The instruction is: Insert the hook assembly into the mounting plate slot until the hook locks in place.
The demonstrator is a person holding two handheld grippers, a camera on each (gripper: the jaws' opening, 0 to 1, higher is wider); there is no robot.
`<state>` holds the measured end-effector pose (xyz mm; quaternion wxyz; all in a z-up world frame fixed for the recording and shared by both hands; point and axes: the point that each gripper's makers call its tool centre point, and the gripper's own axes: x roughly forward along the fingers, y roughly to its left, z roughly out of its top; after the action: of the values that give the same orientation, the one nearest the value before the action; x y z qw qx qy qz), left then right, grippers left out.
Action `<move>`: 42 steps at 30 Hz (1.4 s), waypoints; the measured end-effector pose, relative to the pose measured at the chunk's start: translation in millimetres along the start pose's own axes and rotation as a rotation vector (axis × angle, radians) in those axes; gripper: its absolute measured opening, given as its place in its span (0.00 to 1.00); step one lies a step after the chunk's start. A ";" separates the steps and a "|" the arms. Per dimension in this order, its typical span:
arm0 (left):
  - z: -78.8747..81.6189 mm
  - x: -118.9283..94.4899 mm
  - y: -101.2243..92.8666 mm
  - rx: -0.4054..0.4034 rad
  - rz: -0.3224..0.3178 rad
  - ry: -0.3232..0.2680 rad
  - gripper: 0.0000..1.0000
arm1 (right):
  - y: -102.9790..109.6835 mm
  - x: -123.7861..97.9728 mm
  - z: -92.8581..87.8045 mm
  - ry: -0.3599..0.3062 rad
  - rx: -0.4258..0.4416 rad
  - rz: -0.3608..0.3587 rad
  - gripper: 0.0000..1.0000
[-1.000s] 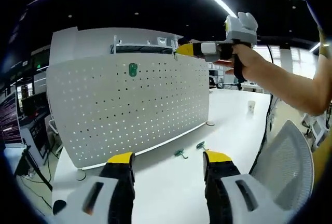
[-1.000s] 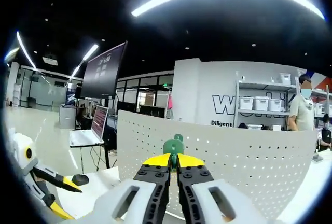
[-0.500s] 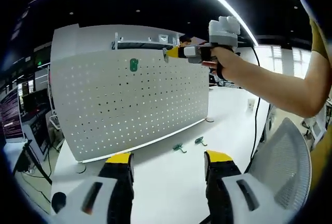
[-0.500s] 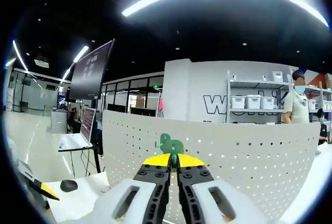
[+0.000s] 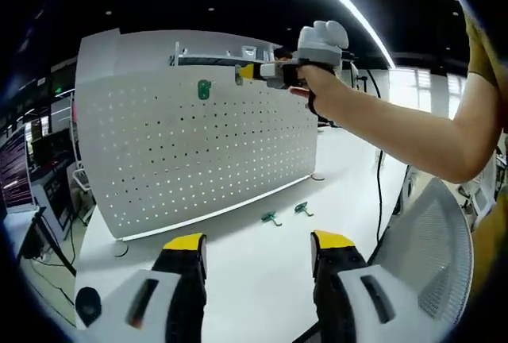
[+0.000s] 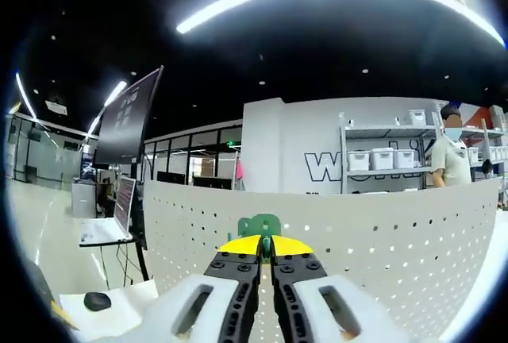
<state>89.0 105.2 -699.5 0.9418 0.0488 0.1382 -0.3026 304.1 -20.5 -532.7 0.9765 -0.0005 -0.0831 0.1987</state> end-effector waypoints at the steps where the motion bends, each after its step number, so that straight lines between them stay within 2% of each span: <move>1: 0.4 -0.4 0.0 0.001 0.000 -0.002 0.55 | -1.1 1.9 -0.9 -0.001 0.002 -0.004 0.01; 13: -5.6 -2.5 0.8 -0.024 -0.007 0.018 0.55 | -6.4 16.3 -5.6 -0.025 -0.002 -0.075 0.01; 19: -9.6 -1.4 -0.2 -0.028 -0.016 0.033 0.56 | -3.5 29.1 -12.8 -0.017 -0.002 -0.075 0.01; 27: -16.4 -2.3 0.9 -0.044 -0.024 0.048 0.56 | -13.0 35.1 -16.7 -0.016 0.029 -0.117 0.01; 30: -15.2 -2.8 0.5 -0.044 -0.025 0.040 0.56 | -14.3 36.4 -15.3 -0.019 0.009 -0.132 0.01; 36: -19.6 -2.9 -2.6 -0.041 -0.039 0.060 0.55 | -18.5 41.0 -19.3 -0.014 0.023 -0.153 0.01; 42: -19.0 -4.8 0.2 -0.042 -0.033 0.057 0.55 | -18.1 45.5 -23.2 -0.008 -0.015 -0.176 0.01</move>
<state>81.0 111.3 -716.2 0.9332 0.0355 0.1721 -0.3135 356.1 -18.8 -547.6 0.9898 0.0001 -0.0883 0.1114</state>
